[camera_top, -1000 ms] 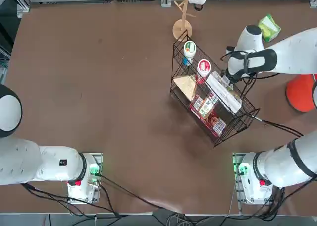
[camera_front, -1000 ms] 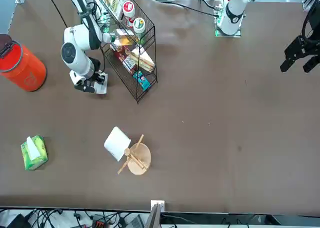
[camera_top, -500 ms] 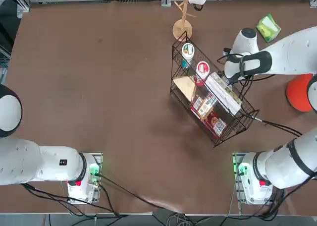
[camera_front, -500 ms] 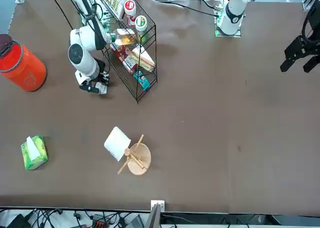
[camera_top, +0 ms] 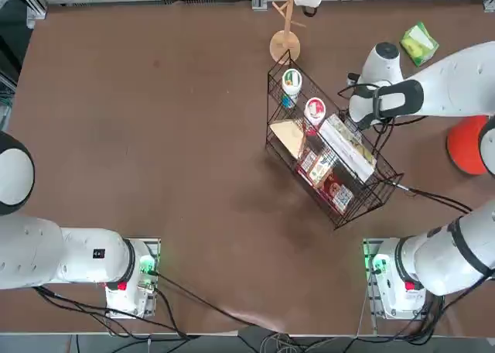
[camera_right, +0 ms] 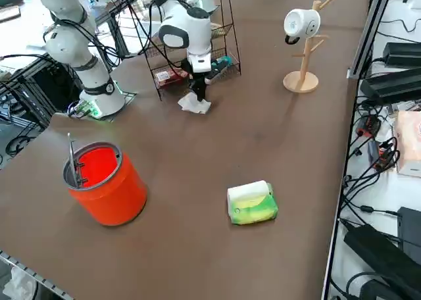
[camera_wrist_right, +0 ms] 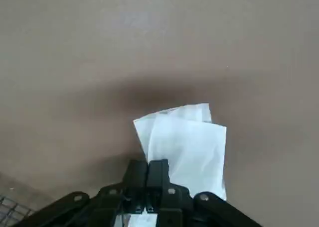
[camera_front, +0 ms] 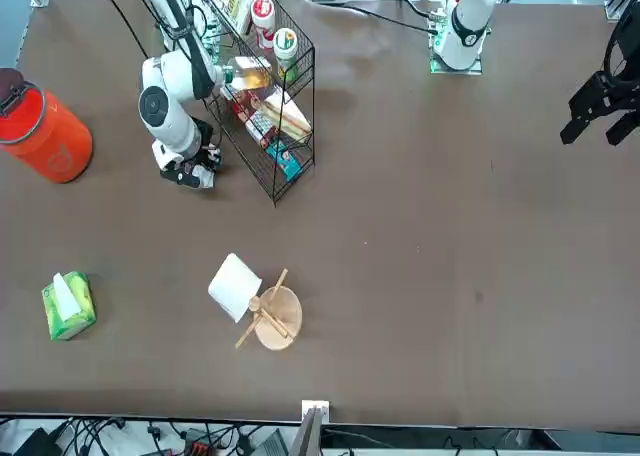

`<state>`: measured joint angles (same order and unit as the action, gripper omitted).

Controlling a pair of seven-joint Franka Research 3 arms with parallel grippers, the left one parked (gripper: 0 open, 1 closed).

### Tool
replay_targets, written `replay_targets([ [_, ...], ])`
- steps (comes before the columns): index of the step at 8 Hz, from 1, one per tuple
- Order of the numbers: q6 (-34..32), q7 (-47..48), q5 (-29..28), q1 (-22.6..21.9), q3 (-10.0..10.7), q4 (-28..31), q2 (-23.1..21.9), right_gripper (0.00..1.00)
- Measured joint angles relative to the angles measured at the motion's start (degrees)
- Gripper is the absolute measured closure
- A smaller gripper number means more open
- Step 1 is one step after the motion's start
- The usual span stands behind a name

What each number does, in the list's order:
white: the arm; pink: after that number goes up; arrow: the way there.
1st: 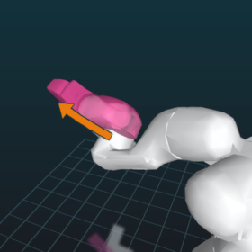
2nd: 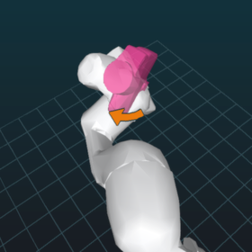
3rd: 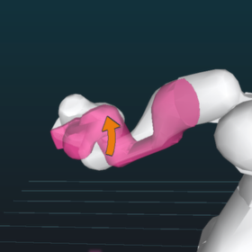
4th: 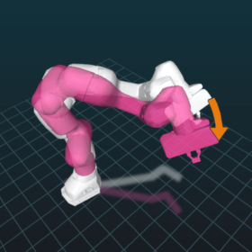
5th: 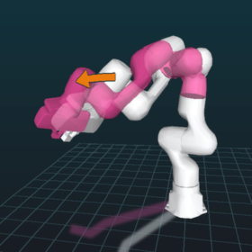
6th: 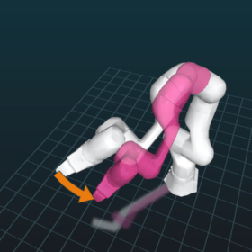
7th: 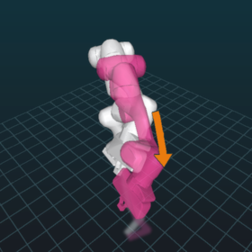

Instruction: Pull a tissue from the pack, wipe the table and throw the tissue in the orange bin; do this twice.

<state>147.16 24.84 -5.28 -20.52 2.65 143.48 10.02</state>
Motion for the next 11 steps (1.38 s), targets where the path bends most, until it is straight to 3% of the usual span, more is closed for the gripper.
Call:
replay_targets([
  [4, -1.16, -6.43, 0.01, 4.32, 0.45, 0.05, 2.04, 0.99],
  [11, -4.76, -2.43, 0.01, 3.96, -0.07, -3.51, 4.01, 0.99],
])
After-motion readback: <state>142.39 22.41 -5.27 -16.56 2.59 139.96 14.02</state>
